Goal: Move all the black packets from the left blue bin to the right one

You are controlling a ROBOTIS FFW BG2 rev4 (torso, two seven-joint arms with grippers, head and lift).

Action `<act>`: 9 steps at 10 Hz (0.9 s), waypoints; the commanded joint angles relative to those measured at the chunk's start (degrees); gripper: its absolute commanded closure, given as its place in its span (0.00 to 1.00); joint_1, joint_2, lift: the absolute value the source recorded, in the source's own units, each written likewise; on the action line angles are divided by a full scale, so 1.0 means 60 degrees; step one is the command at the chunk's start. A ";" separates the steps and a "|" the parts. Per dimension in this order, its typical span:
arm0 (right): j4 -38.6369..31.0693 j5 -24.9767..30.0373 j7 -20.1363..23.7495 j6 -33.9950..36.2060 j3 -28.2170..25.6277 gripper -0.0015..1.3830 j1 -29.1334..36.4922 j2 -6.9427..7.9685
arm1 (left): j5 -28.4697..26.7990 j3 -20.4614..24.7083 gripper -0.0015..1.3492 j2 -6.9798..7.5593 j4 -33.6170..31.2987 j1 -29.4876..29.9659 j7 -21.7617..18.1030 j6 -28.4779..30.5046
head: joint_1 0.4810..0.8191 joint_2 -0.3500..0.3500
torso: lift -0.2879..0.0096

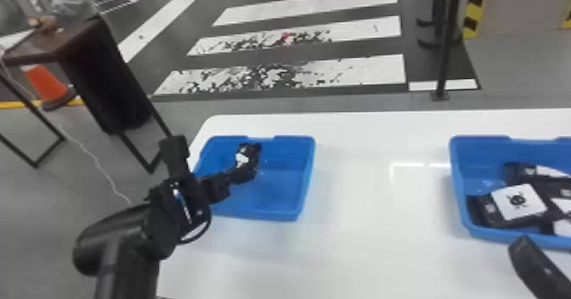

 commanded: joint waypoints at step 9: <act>0.1637 -0.0753 0.1315 0.1921 0.0800 0.09 -0.3383 -0.0483 | 0.1019 -0.3674 0.89 -0.0471 -0.3107 0.1176 -0.1073 -0.0524 | 0.63 0.61 | 0.50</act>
